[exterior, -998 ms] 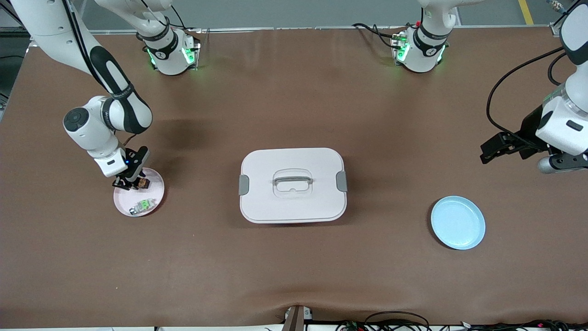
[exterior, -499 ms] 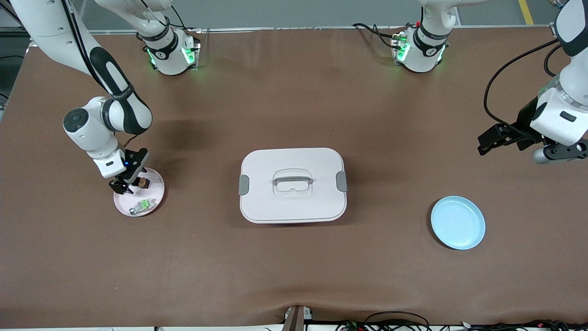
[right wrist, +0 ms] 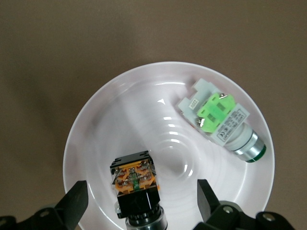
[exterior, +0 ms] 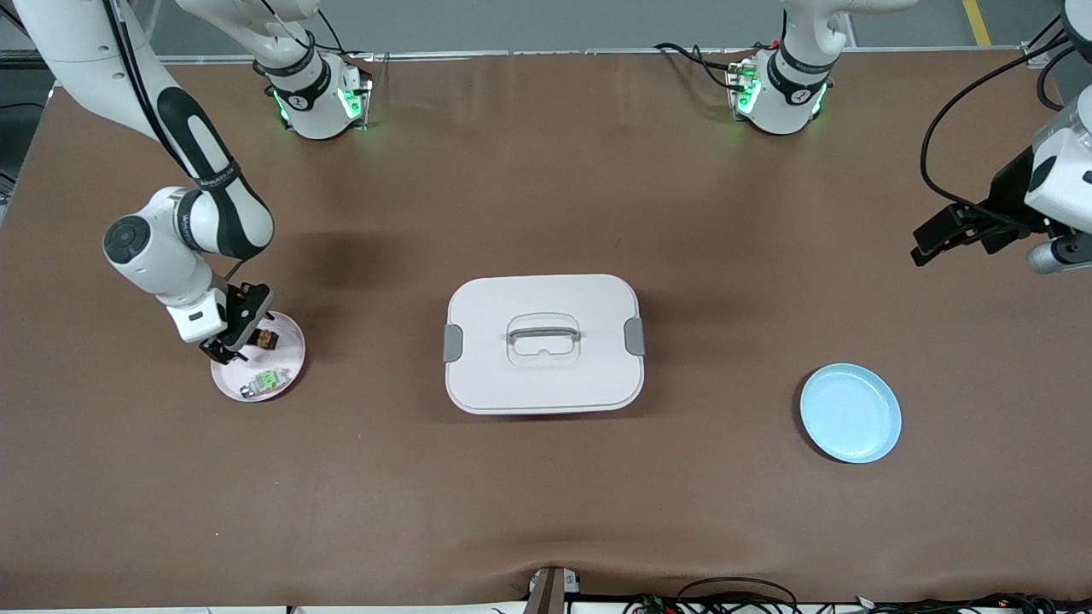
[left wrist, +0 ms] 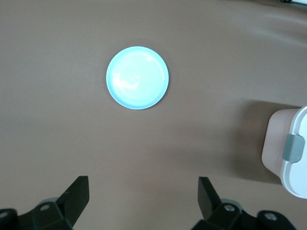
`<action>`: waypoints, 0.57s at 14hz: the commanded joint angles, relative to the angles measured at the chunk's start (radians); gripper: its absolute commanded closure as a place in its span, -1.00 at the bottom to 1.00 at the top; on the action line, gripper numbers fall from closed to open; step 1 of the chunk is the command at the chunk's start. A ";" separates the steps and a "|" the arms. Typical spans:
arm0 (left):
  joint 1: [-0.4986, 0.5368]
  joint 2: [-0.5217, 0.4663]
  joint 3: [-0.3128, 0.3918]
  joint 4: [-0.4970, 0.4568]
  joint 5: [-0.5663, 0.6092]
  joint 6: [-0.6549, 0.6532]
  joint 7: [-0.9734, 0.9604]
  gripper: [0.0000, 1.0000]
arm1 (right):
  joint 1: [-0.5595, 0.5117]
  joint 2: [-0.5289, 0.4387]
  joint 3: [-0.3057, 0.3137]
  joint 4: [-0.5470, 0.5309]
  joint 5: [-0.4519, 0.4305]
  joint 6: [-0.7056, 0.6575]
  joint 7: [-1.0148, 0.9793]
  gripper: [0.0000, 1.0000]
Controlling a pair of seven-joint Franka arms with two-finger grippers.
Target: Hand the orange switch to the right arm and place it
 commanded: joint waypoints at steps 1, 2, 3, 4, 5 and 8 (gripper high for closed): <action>-0.008 -0.081 0.019 -0.081 -0.014 0.001 0.026 -1.00 | -0.004 -0.021 0.003 0.063 0.014 -0.126 0.057 -1.00; -0.008 -0.102 0.019 -0.099 -0.014 0.000 0.029 -1.00 | -0.004 -0.026 0.001 0.084 0.014 -0.172 0.083 -1.00; -0.008 -0.121 0.017 -0.119 -0.013 -0.003 0.046 -1.00 | -0.004 -0.032 -0.001 0.107 0.012 -0.228 0.120 -1.00; -0.008 -0.133 0.016 -0.124 -0.013 -0.008 0.052 -1.00 | -0.004 -0.049 -0.002 0.111 0.012 -0.255 0.159 -1.00; -0.009 -0.134 0.014 -0.113 -0.013 -0.031 0.063 -1.00 | -0.005 -0.075 -0.004 0.111 0.012 -0.266 0.198 -1.00; -0.012 -0.135 0.014 -0.079 -0.011 -0.068 0.087 -1.00 | -0.009 -0.122 -0.007 0.115 0.009 -0.327 0.333 -1.00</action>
